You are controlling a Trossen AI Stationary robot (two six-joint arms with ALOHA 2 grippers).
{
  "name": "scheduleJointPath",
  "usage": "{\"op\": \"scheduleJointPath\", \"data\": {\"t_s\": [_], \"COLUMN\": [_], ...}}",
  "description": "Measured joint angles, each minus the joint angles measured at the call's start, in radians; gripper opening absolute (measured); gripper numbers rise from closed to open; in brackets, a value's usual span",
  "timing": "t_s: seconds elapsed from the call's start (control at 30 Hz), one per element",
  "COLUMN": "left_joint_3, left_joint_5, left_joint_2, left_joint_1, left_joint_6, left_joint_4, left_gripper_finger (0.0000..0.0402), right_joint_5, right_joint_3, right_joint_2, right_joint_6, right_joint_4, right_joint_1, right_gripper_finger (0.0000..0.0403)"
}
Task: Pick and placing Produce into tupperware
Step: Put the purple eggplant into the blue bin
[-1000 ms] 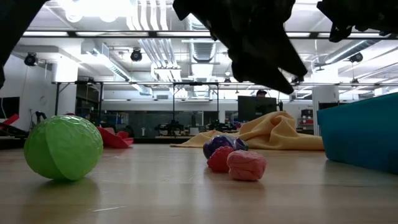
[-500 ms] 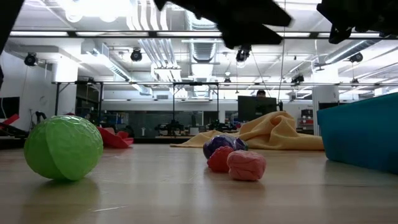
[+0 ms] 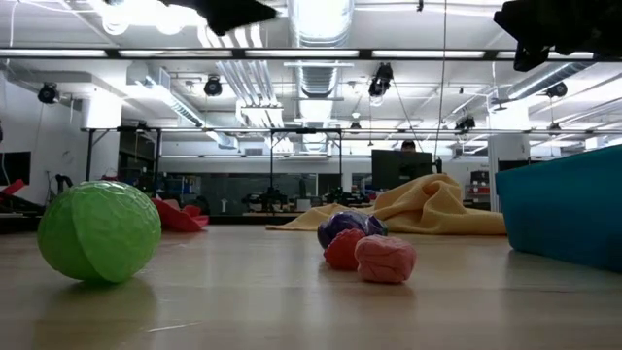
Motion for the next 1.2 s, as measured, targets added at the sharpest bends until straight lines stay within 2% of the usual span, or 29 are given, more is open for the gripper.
{"op": "scheduleJointPath", "data": {"t_s": [0.17,0.37,0.57,0.7,0.83,0.97,1.1,1.2], "left_joint_3": [-0.235,-0.427,-0.561,-0.624,-0.648,-0.664,-0.679,-0.685], "left_joint_5": [-0.079,-0.155,-0.177,-0.212,-0.214,-0.214,-0.216,-0.226], "left_joint_2": [-0.274,-0.525,-0.678,-0.765,-0.828,-0.854,-0.861,-0.857], "left_joint_1": [0.001,0.0,-0.001,-0.001,-0.001,-0.001,-0.001,-0.001], "left_joint_6": [0.011,0.008,-0.042,-0.067,-0.069,-0.071,-0.071,-0.071], "left_joint_4": [0.113,0.12,0.121,0.137,0.141,0.14,0.141,0.143], "left_gripper_finger": [0.0288,0.0288,0.0288,0.0288,0.0288,0.0288,0.0288,0.0288], "right_joint_5": [0.0,0.0,-0.005,-0.101,-0.104,-0.106,-0.102,-0.098], "right_joint_3": [0.0,0.0,0.0,0.0,0.0,0.024,0.099,0.186], "right_joint_2": [0.0,0.0,0.0,0.043,0.136,0.275,0.46,0.607], "right_joint_6": [-0.002,-0.002,0.018,-0.01,-0.01,-0.024,-0.048,-0.039], "right_joint_4": [-0.001,-0.021,-0.05,-0.067,0.03,0.066,0.069,0.069], "right_joint_1": [0.0,0.0,0.0,0.0,0.0,0.0,0.0,0.0], "right_gripper_finger": [0.007,0.007,0.0079,0.0091,0.0127,0.0192,0.0253,0.0279]}}
